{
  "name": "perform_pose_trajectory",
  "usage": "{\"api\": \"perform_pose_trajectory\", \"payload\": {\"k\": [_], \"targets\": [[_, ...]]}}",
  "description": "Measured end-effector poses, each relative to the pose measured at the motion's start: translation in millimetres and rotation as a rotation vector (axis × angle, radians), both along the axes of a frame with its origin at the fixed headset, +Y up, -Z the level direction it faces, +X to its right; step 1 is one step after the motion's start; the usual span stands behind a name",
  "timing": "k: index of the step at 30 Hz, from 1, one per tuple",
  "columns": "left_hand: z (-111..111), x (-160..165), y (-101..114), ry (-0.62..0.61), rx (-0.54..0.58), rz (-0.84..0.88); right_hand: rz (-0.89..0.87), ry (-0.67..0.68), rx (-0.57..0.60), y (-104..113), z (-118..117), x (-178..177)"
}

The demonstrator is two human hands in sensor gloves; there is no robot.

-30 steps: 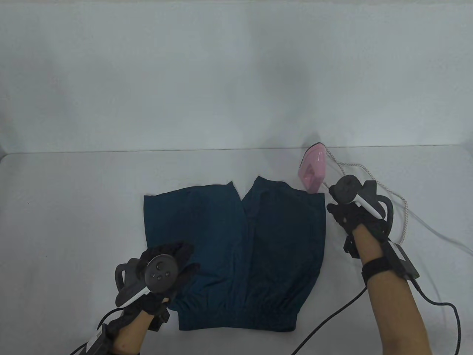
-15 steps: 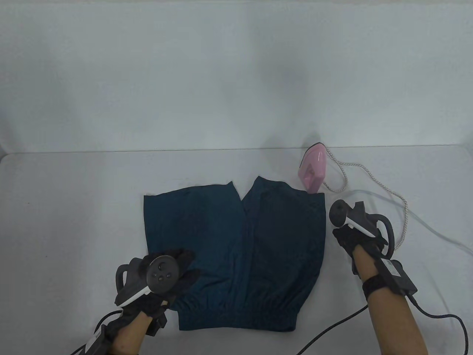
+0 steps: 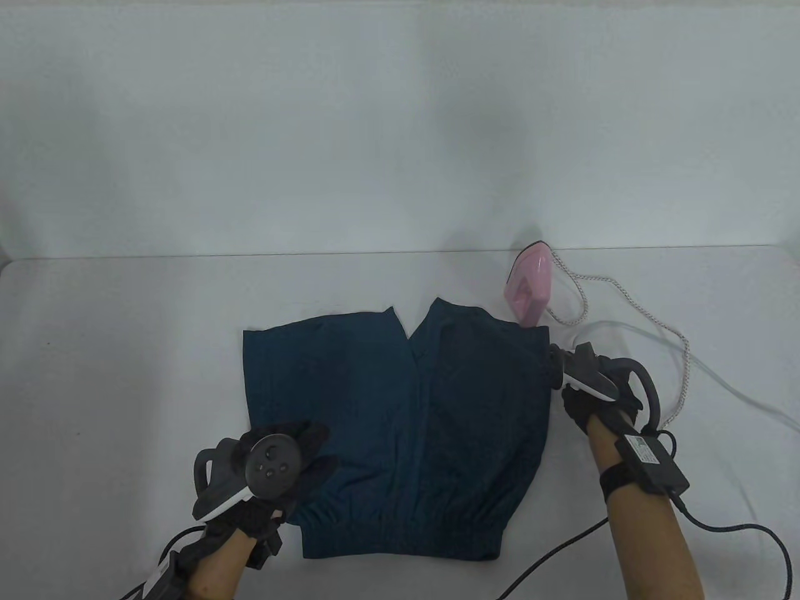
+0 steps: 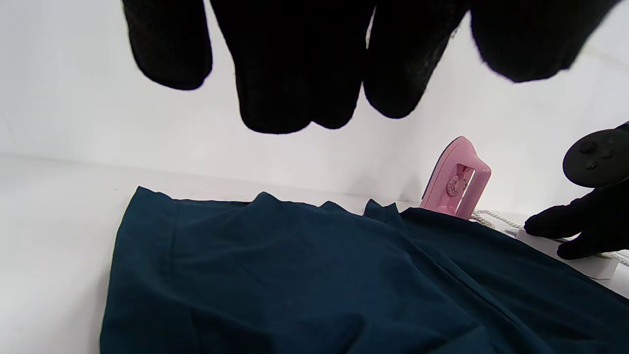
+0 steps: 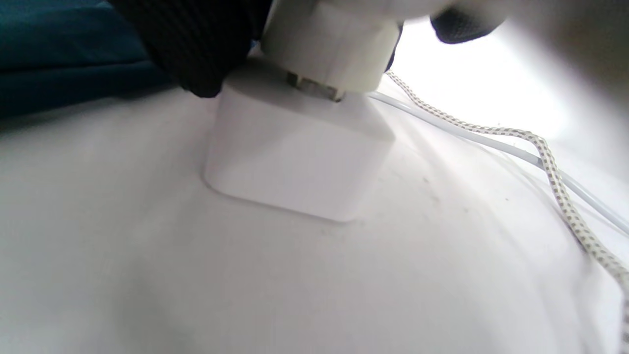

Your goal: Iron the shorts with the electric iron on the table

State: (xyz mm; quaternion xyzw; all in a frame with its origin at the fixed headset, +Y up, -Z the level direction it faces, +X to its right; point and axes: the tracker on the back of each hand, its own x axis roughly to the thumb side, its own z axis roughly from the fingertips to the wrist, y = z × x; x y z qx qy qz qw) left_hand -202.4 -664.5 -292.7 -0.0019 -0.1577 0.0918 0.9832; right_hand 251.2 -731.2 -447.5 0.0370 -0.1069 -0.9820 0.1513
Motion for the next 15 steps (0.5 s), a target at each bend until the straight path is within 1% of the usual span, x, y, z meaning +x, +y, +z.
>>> {"api": "perform_pose_trajectory", "payload": {"k": [5,9,12,14,15], "targets": [[1,1,0,-0.005,0.003,-0.001,-0.052,-0.012,-0.009,0,1,4],[1,4,1,-0.009,0.013,0.007,-0.167,-0.046,-0.076,4,4,10],[1,7,4,0.002,0.028,0.014,-0.236,-0.058,-0.028,14,10,13],[0,9,8,0.018,0.045,0.02,-0.254,-0.033,0.049,27,17,9],[0,10,10,0.028,0.055,0.024,-0.261,-0.028,0.061,30,19,8]]}}
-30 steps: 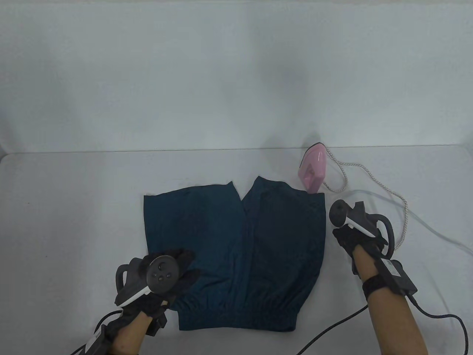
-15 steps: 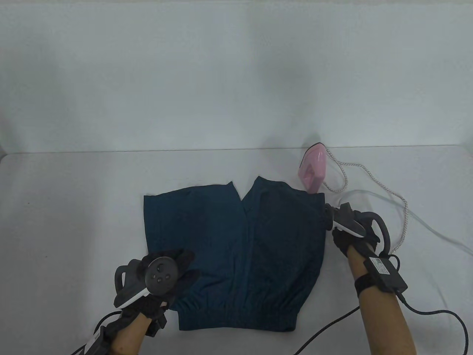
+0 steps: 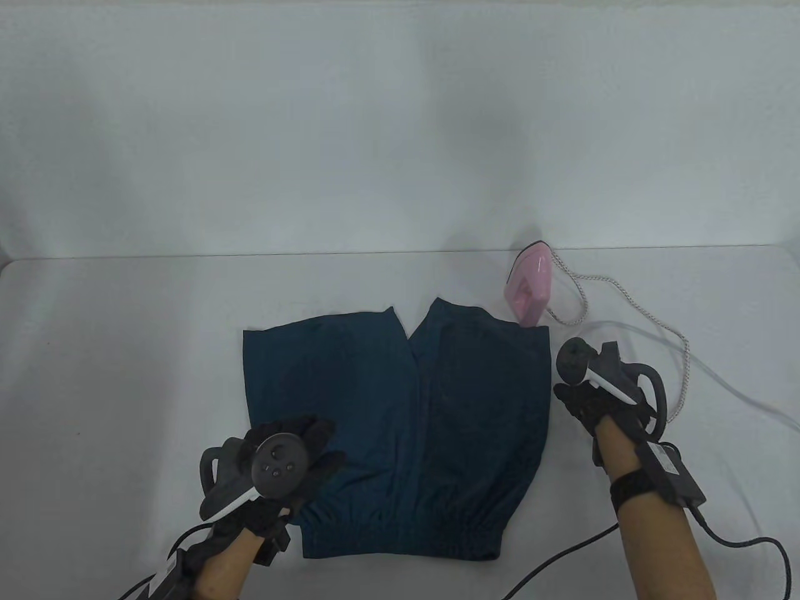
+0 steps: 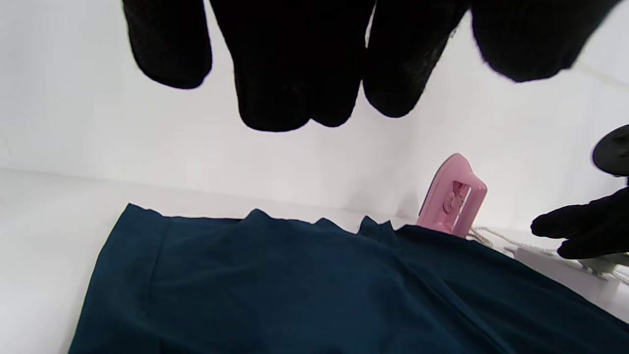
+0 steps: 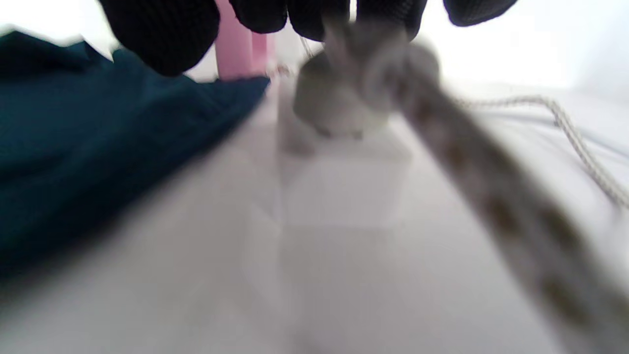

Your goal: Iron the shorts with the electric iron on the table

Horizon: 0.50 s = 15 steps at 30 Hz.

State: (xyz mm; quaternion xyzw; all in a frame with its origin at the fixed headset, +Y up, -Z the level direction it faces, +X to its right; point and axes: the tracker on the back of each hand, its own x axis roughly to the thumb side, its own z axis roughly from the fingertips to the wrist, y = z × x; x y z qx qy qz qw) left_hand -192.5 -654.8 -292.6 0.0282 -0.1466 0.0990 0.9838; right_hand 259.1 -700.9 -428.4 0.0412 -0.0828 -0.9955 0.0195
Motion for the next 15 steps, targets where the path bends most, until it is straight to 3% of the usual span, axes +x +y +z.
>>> {"api": "perform_pose_trajectory", "payload": {"k": [8,15], "targets": [[3,16,7,0.08,0.103,0.028,-0.174,0.118,0.152,71,48,-61],[10,30,7,0.093,0.183,0.004,-0.27,0.275,0.26,94,98,-122]]}}
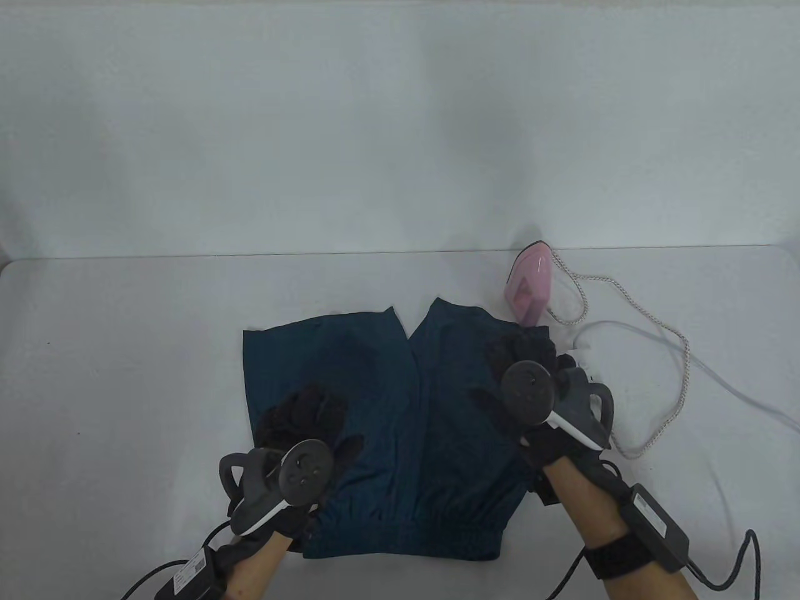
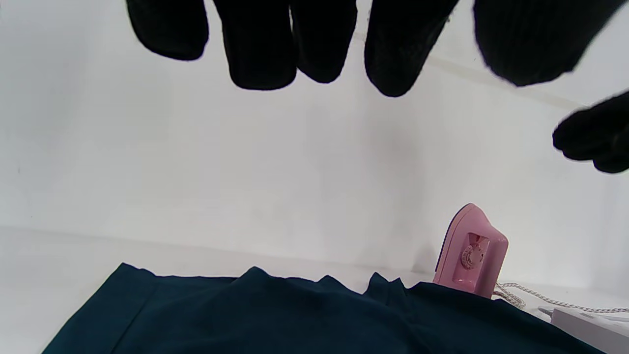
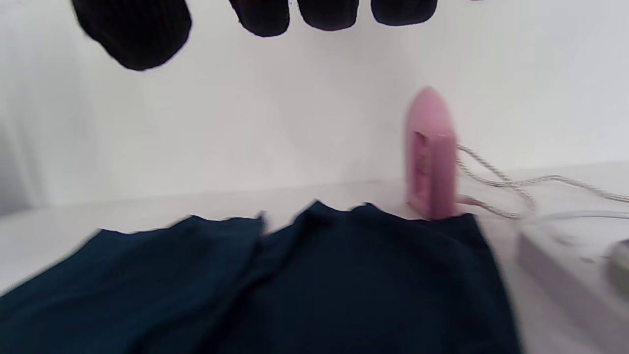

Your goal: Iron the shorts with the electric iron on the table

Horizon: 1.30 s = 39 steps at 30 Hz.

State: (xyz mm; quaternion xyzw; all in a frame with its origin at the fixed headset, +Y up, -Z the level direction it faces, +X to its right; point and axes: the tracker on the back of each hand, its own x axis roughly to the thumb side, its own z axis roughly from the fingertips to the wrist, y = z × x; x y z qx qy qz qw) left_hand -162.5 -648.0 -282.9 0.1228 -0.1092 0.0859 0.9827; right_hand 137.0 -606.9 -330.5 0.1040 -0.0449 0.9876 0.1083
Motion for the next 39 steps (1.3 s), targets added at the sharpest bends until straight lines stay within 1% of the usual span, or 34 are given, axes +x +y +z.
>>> {"api": "perform_pose_trajectory", "payload": {"k": [3,6,8,10,13,15,21,28,39], "targets": [[3,2,-2,0.002,0.025,-0.023,0.002,0.042,0.043,-2,18,-18],[5,5,-5,0.01,0.043,-0.063,0.065,0.06,0.1,-15,35,-33],[7,6,-7,0.012,0.065,-0.086,0.089,0.055,0.141,-26,39,-37],[9,8,-10,0.022,0.078,-0.121,0.133,0.04,0.187,-42,40,-41],[11,11,-14,0.033,0.099,-0.165,0.183,0.021,0.163,-57,38,-43],[11,13,-16,0.032,0.109,-0.188,0.17,0.007,0.169,-61,37,-44],[12,16,-17,0.021,0.116,-0.205,0.209,0.006,0.163,-68,39,-47],[13,19,-17,0.014,0.117,-0.217,0.206,0.011,0.182,-69,39,-48],[13,13,-16,0.024,0.102,-0.188,0.212,0.027,0.202,-68,40,-54]]}}
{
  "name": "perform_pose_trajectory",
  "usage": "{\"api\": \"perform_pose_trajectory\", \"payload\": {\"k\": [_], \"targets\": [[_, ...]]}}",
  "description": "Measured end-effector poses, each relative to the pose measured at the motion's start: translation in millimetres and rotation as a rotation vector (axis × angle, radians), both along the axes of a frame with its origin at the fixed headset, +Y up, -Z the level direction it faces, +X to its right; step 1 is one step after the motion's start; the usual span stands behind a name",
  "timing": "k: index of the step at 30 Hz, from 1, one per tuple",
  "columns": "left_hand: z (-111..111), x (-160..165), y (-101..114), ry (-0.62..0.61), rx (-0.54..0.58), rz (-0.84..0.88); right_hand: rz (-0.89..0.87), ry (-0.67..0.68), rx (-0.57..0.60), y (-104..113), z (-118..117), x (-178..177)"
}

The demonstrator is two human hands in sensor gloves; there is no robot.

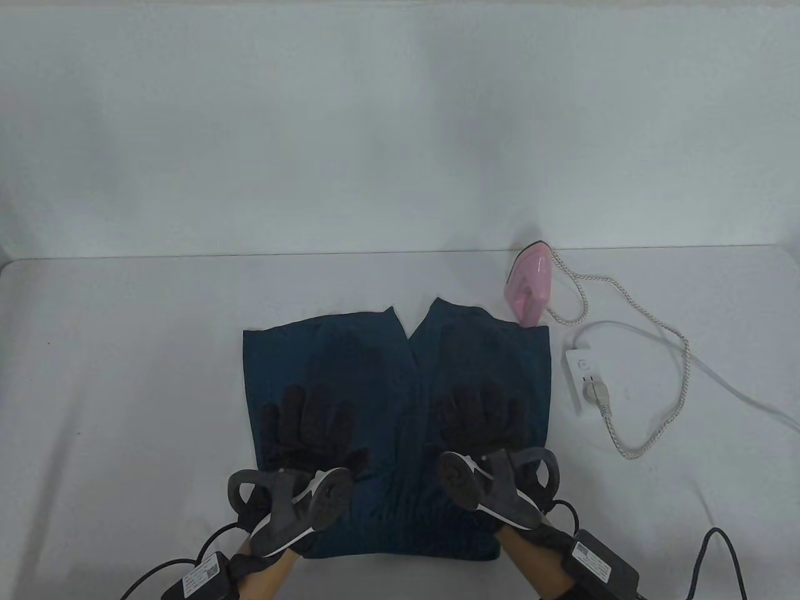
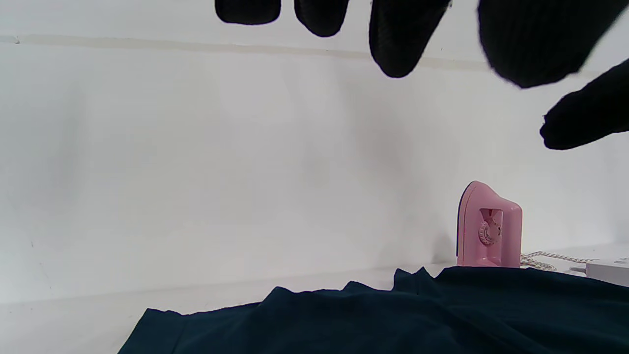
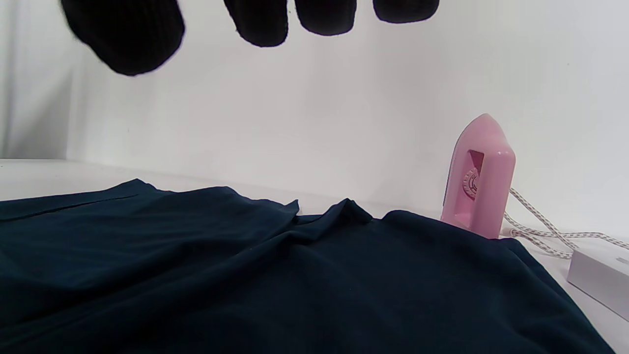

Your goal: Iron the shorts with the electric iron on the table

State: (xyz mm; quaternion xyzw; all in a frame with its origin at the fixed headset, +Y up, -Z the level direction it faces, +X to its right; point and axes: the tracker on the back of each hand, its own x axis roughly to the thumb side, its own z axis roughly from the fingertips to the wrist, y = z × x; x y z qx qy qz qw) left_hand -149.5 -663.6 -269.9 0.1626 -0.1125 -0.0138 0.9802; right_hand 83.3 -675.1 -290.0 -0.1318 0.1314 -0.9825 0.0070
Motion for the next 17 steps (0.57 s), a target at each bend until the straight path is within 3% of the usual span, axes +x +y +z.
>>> {"api": "perform_pose_trajectory", "payload": {"k": [17], "targets": [[1.0,-0.9,1.6,-0.001,-0.007,0.005,0.012,0.02,0.001,-1.4,3.5,-3.2]]}}
